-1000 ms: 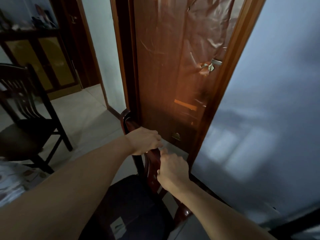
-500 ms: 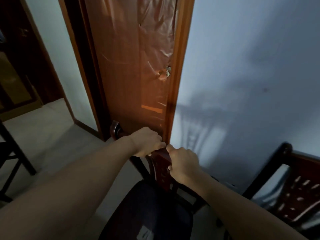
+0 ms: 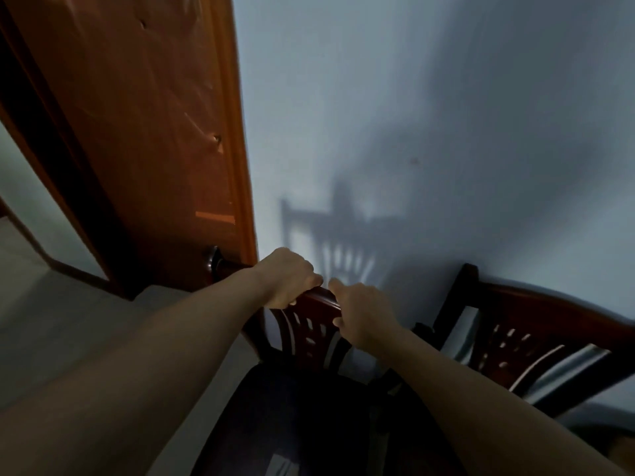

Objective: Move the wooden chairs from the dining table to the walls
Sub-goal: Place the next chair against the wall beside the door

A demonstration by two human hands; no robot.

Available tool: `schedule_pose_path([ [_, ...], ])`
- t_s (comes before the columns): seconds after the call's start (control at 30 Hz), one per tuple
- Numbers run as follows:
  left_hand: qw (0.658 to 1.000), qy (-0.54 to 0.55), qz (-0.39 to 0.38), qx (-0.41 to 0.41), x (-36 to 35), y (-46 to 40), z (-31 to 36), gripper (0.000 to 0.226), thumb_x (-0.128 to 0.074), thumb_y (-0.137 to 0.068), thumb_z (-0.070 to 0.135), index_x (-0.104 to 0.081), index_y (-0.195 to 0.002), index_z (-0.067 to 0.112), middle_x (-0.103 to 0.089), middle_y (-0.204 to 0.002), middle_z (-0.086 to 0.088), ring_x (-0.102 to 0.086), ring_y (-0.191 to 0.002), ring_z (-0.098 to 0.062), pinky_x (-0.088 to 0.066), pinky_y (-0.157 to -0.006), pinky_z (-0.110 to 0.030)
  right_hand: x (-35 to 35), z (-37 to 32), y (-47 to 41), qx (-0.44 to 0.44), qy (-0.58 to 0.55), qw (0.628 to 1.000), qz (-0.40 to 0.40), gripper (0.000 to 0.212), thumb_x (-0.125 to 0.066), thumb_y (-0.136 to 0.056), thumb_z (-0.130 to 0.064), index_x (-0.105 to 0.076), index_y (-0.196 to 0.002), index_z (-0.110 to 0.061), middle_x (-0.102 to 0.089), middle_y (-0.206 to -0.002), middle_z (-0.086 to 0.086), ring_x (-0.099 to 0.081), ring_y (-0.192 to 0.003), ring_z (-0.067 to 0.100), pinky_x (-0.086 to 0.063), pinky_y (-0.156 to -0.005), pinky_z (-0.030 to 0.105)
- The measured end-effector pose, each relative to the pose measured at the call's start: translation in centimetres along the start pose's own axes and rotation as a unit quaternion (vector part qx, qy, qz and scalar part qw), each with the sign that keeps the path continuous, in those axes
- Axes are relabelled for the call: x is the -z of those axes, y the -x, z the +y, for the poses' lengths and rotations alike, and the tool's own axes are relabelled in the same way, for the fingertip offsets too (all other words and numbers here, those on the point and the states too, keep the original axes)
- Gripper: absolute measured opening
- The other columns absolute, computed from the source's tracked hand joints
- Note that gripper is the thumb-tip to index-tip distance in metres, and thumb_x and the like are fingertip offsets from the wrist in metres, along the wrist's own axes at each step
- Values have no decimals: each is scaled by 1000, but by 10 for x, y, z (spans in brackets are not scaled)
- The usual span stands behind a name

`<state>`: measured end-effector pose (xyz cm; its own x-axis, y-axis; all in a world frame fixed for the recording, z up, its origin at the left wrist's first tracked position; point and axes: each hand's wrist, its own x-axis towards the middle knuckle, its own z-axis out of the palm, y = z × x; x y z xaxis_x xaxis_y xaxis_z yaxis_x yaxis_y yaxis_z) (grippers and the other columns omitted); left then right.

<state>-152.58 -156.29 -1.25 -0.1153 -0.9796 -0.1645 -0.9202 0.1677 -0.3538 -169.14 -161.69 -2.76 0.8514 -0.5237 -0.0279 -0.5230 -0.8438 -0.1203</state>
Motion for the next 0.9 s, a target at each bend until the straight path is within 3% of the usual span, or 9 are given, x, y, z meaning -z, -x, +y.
schedule_pose_path([
  [0.2,1000,16,0,-8,-8,-54,-10,37,-64,-79,25,-55,-114,17,-64,-102,-6,-59,-98,-28,-33,-61,-32,-15,43,-36,-47,-10,999,-6,42,-59,-87,-13,-42,-126,-14,-64,-108,13,-63,-94,30,-49,-78,37],
  [0.47,995,83,54,-5,-36,-115,-44,35,-65,-73,24,-58,-107,16,-63,-110,-7,-60,-102,-31,-32,-64,-31,-26,79,-97,-121,-11,992,-20,35,-58,-86,-12,-52,-120,-15,-62,-119,11,-58,-109,33,-49,-89,42],
  [0.57,994,94,55,7,-50,-140,-54,35,-62,-74,22,-57,-108,16,-60,-115,-7,-58,-105,-29,-35,-64,-31,-32,95,-120,-148,20,988,-29,35,-56,-88,-16,-54,-123,-18,-62,-119,10,-59,-109,33,-47,-86,40],
  [0.7,996,66,53,27,-61,-167,-58,33,-62,-79,19,-59,-112,12,-59,-119,-8,-55,-110,-27,-39,-66,-32,-41,110,-140,-165,41,985,-36,48,-55,-90,-20,-38,-135,-18,-59,-124,13,-58,-110,34,-46,-83,39],
  [0.9,995,56,75,39,-76,-196,-61,36,-59,-82,16,-55,-117,13,-61,-120,-7,-54,-113,-28,-44,-81,-32,-52,128,-159,-192,63,979,-23,47,-53,-92,-22,-36,-136,-18,-59,-125,11,-60,-109,34,-48,-78,38],
])
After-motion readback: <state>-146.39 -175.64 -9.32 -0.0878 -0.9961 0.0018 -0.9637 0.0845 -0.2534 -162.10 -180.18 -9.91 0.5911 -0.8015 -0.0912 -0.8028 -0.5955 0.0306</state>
